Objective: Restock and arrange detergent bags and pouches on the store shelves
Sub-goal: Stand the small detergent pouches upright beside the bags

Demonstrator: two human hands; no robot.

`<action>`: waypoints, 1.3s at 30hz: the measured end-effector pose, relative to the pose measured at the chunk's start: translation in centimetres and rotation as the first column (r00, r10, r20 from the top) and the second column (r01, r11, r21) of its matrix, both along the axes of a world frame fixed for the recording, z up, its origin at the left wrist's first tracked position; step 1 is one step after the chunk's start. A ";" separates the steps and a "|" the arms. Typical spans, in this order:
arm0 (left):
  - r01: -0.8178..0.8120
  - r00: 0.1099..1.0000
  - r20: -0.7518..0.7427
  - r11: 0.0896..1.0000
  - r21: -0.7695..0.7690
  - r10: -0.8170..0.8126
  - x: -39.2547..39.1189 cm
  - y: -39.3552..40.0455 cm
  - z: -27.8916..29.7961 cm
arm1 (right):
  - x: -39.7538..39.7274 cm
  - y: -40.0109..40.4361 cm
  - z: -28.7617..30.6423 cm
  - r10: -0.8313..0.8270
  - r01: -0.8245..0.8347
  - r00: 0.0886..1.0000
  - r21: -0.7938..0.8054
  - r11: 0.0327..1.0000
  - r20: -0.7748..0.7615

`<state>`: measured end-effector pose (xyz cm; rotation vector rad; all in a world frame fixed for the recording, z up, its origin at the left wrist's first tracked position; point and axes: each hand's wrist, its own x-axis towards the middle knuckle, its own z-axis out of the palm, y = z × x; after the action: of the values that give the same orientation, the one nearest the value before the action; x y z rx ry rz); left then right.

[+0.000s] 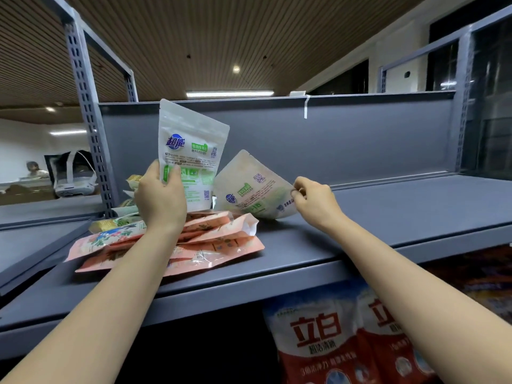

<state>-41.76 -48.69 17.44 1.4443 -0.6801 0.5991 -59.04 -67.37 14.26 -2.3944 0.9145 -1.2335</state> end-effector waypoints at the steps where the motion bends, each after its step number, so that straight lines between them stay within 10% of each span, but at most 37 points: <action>1: -0.028 1.000 0.001 1.000 0.003 0.028 -0.2 0.1 -0.1 | -0.3 0.1 -0.3 0.017 -0.017 0.998 0.010 1.000 0.055; 12: -0.018 0.999 -0.029 0.975 0.220 0.025 -1.2 0.8 -0.6 | -0.4 3.2 -0.1 0.151 -0.209 0.969 0.323 0.923 0.196; 23: -0.208 0.928 0.371 0.859 0.467 0.023 -2.8 -0.2 -0.5 | 0.4 4.7 -0.2 0.029 -0.030 1.000 -0.042 0.999 -0.006; 28: 0.042 0.956 0.189 0.744 0.666 -0.224 -2.9 -1.5 -0.4 | 1.3 5.5 0.5 0.415 -0.474 0.879 0.328 0.817 0.236; 33: 0.395 0.915 -0.165 0.733 0.554 -0.368 -0.5 -1.1 1.3 | 1.4 3.6 1.2 0.365 -0.425 0.905 0.450 0.785 0.219; 39: 0.123 0.992 -0.075 0.657 0.743 -0.101 0.9 -1.5 3.3 | 3.1 3.7 1.8 0.451 -0.435 0.882 0.595 0.675 0.133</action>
<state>-40.90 -50.22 20.74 2.1542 -1.0628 0.1771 -55.91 -63.67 16.01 -1.9237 0.5538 -0.5892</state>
